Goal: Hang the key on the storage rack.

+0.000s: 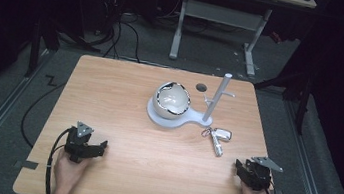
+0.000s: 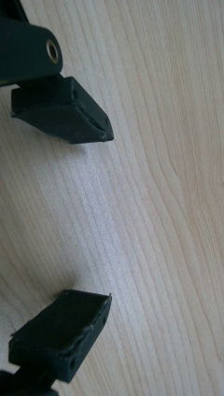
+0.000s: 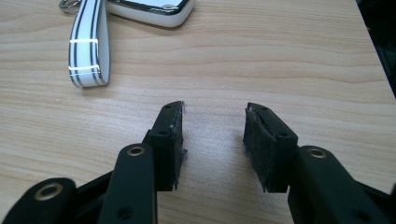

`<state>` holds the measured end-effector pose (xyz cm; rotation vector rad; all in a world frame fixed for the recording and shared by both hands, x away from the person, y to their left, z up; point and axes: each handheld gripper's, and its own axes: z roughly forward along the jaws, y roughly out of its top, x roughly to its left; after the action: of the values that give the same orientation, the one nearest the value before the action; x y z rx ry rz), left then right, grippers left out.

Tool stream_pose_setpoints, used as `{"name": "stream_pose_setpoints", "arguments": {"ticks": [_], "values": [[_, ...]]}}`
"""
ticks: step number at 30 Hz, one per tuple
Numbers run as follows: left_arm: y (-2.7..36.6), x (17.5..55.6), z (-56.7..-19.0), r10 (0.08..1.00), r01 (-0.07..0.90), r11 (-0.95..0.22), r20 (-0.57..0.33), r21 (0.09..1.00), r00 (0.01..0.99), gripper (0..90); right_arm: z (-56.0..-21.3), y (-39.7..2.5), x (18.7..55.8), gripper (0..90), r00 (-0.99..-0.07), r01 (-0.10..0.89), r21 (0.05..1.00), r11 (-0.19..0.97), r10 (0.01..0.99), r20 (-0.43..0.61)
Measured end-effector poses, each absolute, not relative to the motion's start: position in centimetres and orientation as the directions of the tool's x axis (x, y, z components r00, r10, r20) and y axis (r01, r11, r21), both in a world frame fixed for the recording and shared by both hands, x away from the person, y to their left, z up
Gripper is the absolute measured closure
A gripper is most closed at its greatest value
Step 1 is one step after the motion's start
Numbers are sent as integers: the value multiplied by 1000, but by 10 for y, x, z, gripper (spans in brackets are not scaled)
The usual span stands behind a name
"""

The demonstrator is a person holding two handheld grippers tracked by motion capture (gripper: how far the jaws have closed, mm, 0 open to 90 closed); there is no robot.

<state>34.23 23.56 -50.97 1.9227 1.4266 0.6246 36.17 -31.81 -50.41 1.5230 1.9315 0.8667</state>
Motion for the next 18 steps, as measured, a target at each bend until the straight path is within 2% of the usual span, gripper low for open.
{"name": "stream_pose_setpoints", "arguments": {"ticks": [18], "values": [[235, 342, -510, 955, 640, -194, -7, 743, 297, 199, -479, -294, 370, 554, -310, 581, 794, 181, 951, 11]]}}
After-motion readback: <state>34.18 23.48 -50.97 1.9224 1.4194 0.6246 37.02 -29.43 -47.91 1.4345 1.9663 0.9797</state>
